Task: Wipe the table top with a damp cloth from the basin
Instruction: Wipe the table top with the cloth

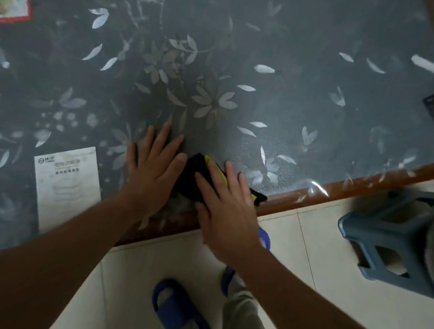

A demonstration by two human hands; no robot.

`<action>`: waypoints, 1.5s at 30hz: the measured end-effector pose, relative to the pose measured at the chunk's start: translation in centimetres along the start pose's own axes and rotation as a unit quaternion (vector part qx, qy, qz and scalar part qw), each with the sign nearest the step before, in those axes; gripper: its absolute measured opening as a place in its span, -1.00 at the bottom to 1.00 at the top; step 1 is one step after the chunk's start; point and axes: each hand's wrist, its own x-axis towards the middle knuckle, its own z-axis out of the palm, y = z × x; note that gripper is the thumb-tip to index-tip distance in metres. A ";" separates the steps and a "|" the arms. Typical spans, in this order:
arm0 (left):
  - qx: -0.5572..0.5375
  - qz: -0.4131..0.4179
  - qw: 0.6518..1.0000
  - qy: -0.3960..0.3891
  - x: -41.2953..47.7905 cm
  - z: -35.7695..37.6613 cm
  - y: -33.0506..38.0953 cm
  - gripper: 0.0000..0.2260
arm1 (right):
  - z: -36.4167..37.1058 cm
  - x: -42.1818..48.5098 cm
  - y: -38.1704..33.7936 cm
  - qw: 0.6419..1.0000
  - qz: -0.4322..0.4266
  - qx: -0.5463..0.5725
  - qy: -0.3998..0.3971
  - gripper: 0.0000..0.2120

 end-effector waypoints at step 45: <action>0.131 -0.137 0.980 0.055 16.2 -11.0 -5.9 -0.35 | -5.8 36.5 4.3 0.999 0.043 -0.031 -0.001 -0.47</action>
